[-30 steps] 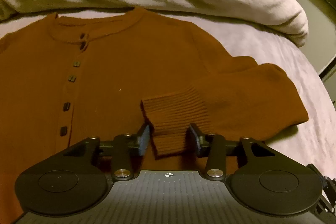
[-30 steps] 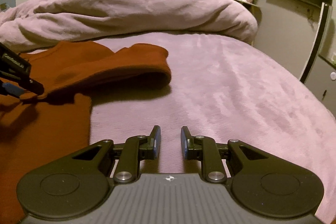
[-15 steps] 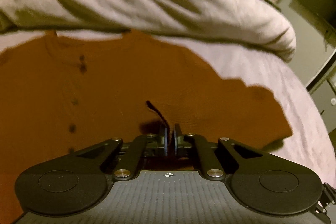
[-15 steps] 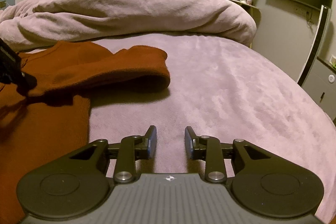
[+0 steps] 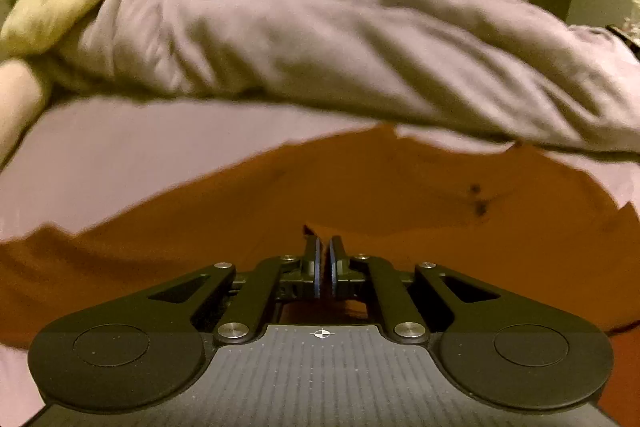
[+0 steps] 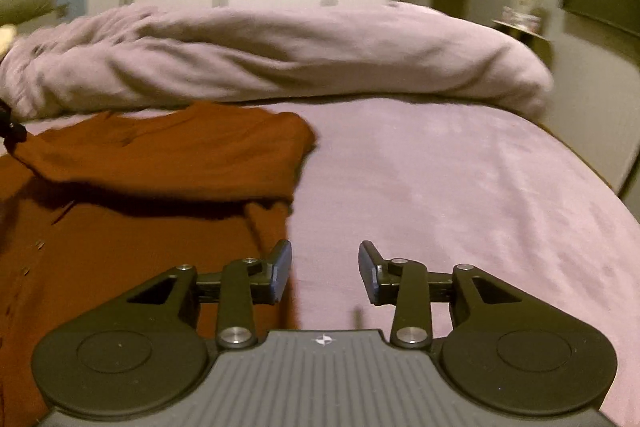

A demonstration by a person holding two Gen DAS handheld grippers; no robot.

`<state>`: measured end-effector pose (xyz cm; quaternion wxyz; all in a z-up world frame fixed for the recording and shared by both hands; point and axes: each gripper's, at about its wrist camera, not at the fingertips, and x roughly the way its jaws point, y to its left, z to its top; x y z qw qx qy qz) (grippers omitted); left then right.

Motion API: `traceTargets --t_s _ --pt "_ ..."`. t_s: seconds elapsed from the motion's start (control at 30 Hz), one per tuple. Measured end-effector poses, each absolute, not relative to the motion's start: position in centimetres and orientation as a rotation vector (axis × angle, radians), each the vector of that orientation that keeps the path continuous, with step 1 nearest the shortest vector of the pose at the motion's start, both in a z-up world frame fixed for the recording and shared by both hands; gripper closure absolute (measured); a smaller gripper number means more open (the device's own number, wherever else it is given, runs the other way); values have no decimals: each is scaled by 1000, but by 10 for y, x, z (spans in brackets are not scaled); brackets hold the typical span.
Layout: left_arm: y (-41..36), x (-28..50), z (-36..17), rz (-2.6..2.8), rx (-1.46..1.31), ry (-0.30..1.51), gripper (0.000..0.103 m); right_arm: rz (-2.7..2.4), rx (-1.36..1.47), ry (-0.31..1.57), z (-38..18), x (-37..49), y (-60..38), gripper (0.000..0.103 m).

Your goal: Fold small clothes

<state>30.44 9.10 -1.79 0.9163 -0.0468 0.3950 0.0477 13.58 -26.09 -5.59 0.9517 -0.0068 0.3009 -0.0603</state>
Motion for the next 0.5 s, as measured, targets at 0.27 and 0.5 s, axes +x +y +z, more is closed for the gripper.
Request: traceTargets --t_s 0.27,0.5 --pt "97 299 -45 82 -95 876 97 -102 -88 633 -58 170 -220 67" --pt "92 293 -42 51 -105 864 66 -99 -98 661 -66 182 -215 67"
